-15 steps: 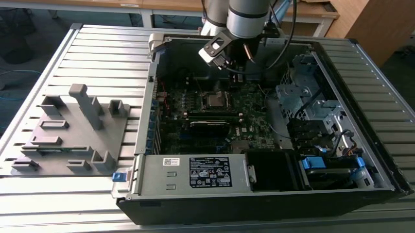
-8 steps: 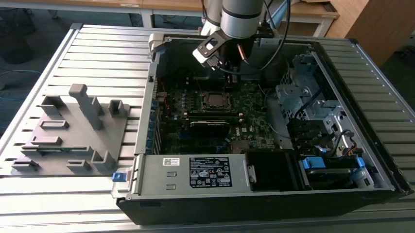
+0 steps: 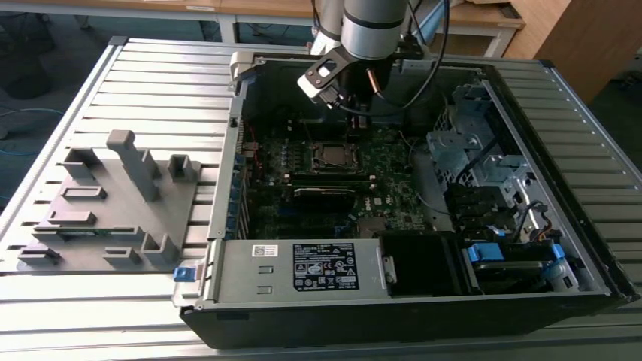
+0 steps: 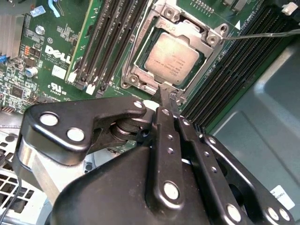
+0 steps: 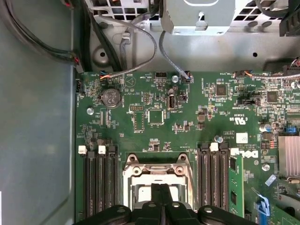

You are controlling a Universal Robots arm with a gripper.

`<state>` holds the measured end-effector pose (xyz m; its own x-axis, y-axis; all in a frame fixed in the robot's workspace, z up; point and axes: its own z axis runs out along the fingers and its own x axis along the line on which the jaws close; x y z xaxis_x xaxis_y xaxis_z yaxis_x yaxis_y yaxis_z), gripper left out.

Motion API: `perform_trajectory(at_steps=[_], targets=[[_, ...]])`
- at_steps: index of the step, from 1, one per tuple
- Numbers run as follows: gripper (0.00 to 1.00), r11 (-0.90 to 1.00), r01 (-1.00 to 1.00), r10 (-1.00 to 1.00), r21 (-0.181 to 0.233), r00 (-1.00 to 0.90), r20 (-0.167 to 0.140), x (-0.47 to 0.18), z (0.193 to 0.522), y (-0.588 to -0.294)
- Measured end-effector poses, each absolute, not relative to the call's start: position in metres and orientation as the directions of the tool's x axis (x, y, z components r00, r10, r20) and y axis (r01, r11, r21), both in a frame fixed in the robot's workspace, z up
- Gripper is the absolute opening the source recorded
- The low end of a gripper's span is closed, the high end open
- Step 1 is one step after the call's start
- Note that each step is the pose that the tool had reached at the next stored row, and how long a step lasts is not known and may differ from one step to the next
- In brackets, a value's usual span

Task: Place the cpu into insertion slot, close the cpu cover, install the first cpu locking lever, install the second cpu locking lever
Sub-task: 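Close the cpu cover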

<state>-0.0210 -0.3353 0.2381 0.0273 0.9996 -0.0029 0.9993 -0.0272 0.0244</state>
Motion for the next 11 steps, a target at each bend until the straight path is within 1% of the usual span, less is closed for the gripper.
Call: perform_trajectory(at_steps=[6,11], targets=[[0.1,-0.021,1.0,1.0,0.022,0.021,-0.003,-0.0209,0.2375,-0.3354],[0.1,0.027,0.999,1.0,0.022,-0.027,-0.003,-0.0215,0.2367,-0.3355]])
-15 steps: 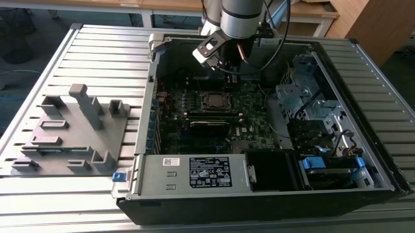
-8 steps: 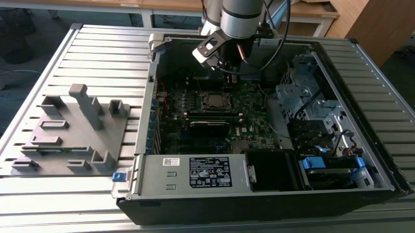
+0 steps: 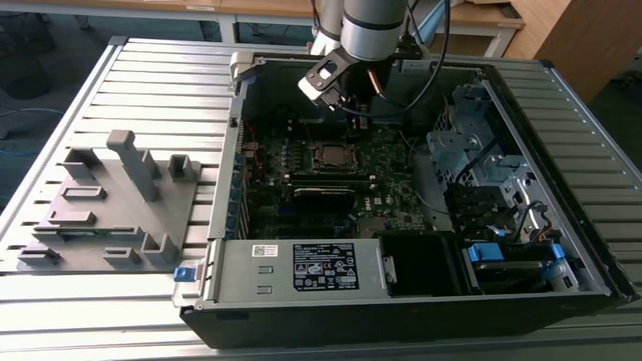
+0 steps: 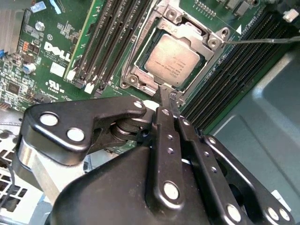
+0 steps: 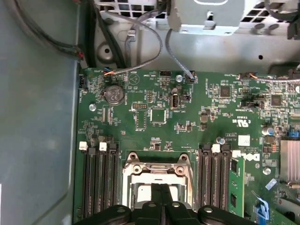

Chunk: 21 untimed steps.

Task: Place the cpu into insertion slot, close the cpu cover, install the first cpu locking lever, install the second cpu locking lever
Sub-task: 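Close the cpu cover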

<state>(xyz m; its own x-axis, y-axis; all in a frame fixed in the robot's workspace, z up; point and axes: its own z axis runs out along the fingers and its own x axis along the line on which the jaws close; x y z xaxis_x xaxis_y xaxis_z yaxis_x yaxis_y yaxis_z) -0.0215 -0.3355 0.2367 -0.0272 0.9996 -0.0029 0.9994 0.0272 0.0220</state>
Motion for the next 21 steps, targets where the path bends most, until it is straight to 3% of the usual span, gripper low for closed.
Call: perform_trajectory(at_steps=[21], targets=[[0.1,0.106,0.994,0.994,0.022,-0.106,-0.003,-0.0216,0.2366,-0.3355]])
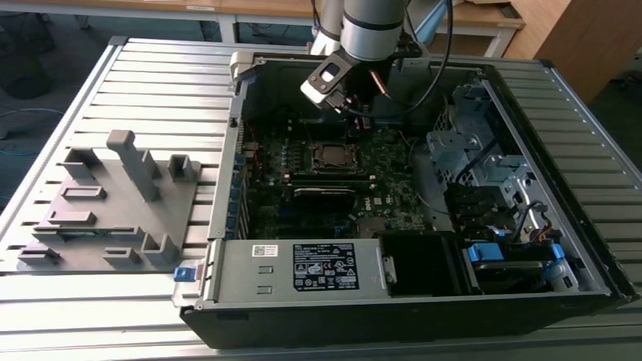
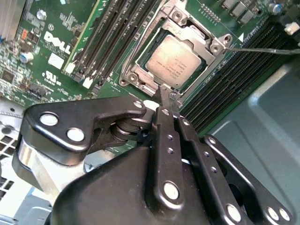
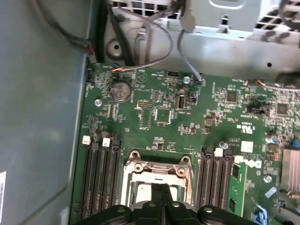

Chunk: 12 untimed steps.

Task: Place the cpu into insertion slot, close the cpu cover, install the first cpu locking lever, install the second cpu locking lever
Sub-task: 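Close the cpu cover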

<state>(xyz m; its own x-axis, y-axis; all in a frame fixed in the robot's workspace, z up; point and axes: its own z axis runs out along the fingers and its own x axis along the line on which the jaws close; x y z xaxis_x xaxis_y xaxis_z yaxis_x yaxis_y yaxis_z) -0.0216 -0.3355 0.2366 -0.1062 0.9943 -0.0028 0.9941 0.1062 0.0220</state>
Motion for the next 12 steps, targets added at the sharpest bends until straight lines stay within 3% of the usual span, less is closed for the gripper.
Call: perform_trajectory(at_steps=[12], targets=[[0.1,0.145,0.989,0.989,0.022,-0.145,-0.003,-0.0216,0.2366,-0.3355]])
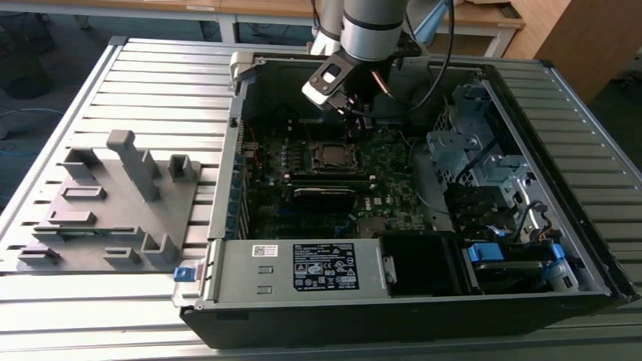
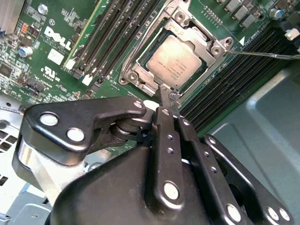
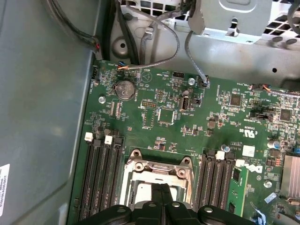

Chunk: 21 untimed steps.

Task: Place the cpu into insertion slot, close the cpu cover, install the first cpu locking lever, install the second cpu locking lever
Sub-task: 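Close the cpu cover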

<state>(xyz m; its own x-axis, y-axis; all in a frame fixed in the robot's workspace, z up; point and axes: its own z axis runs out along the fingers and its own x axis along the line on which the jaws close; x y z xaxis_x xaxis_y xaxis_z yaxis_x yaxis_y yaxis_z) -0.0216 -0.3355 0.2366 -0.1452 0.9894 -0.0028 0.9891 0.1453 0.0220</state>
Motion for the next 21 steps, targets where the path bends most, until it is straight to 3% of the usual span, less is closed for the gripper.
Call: perform_trajectory(at_steps=[21], targets=[[0.1,0.201,0.979,0.98,0.022,-0.201,-0.002,-0.0216,0.2366,-0.3355]])
